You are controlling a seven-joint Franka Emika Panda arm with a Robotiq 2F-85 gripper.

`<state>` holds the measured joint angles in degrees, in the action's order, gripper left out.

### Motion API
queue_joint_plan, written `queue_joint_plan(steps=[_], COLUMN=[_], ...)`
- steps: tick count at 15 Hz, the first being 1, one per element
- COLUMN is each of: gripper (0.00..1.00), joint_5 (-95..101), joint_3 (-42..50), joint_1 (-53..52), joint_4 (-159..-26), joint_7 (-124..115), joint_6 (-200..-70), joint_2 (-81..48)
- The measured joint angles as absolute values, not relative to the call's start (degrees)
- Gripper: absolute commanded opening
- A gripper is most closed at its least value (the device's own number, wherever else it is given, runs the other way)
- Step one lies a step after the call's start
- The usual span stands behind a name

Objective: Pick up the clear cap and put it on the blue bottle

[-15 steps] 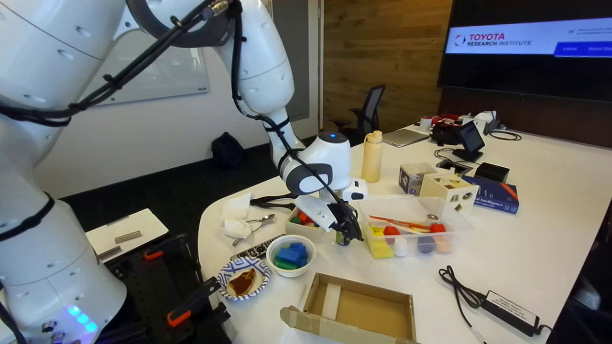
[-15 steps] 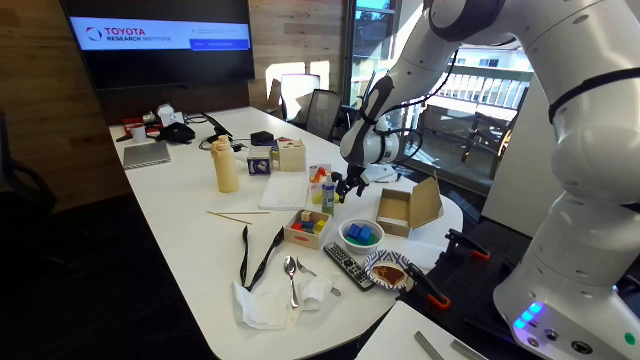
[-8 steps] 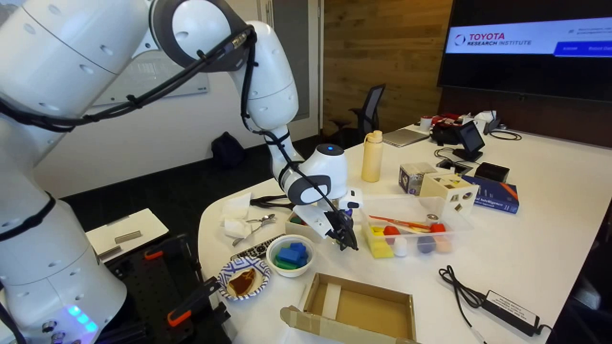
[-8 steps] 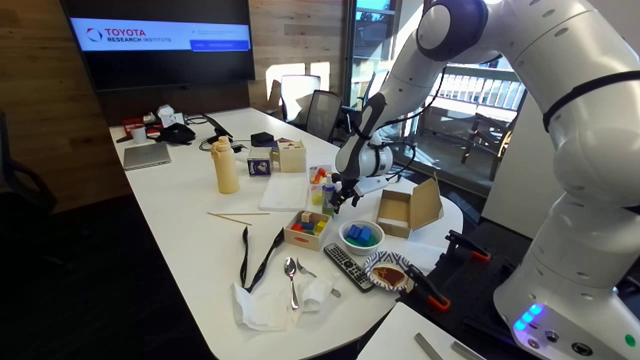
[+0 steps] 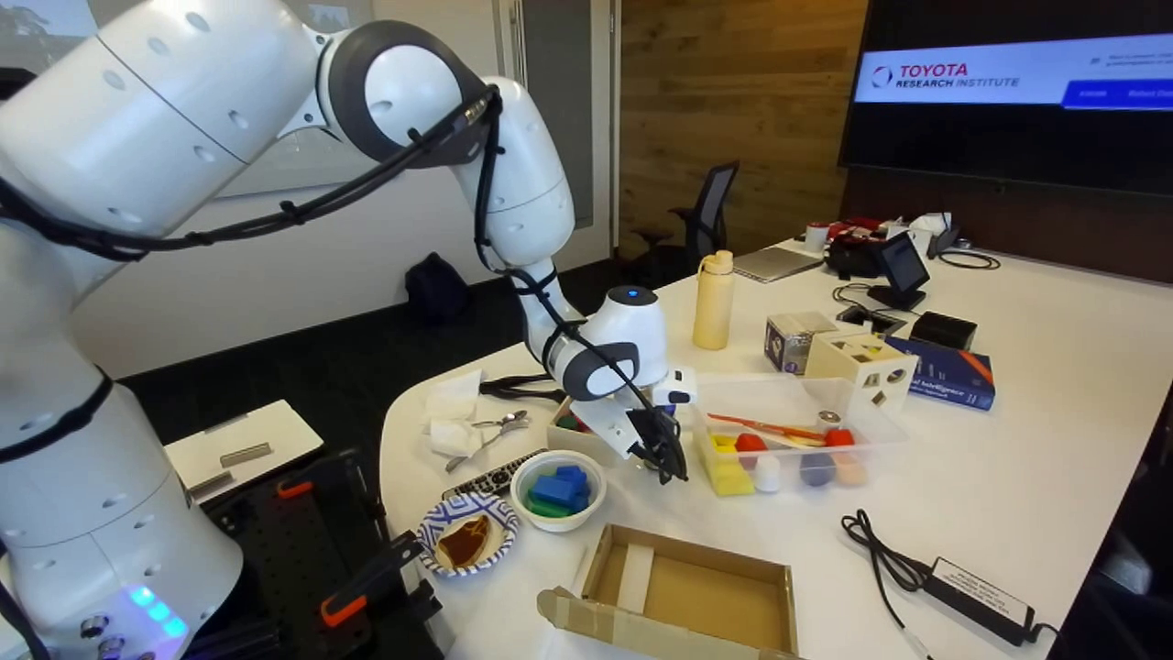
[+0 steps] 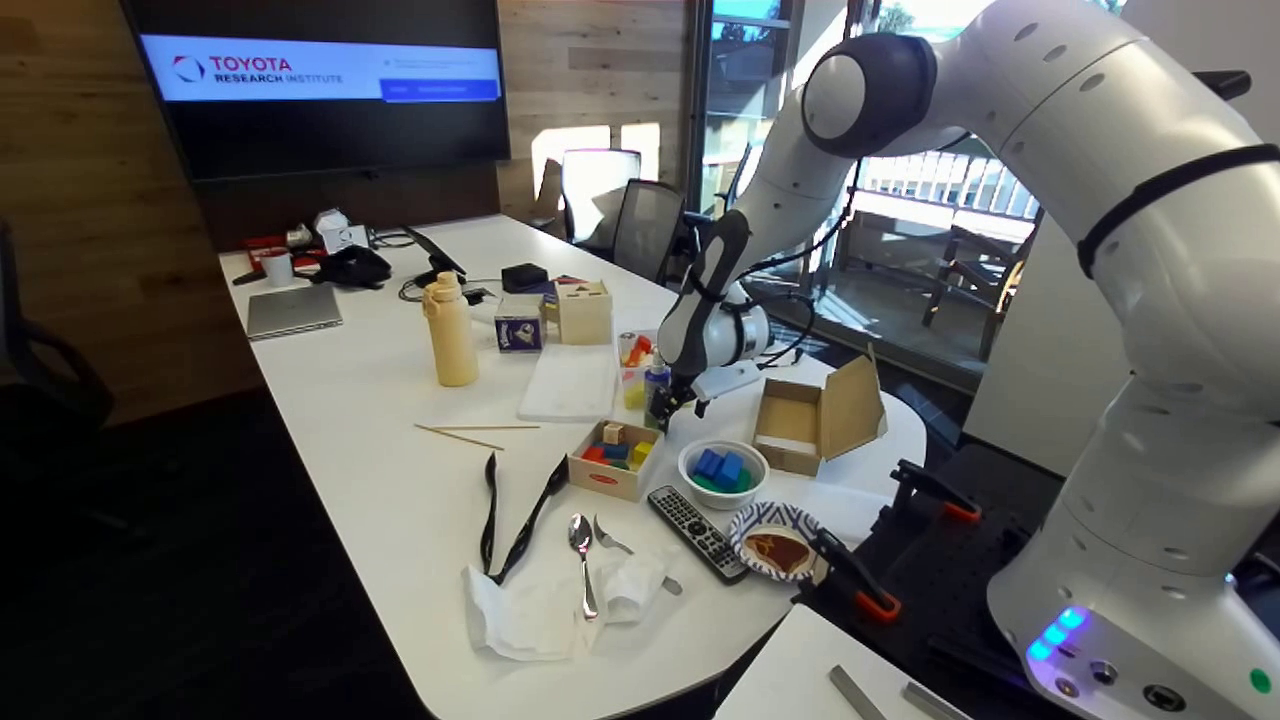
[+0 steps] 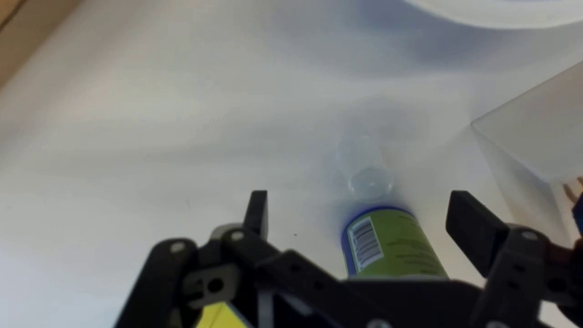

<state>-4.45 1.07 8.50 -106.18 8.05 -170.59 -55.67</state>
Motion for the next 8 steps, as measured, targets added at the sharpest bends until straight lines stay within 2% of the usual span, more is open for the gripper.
queue_joint_plan(steps=[2, 3, 4, 8], gripper=[1.00, 0.75, 0.74, 0.42], joint_5=[-4.42, -4.42, -4.42, -4.42], joint_3=[1.42, 1.51, 1.61, 2.24], joint_1=[8.15, 8.11, 8.07, 7.85], joint_4=[-105.11, -104.67, -104.32, -103.76], joint_7=[7.36, 7.33, 7.33, 7.32], joint_6=[-170.54, -170.52, -170.50, -170.43], joint_2=[-56.81, -57.33, -57.78, -58.66])
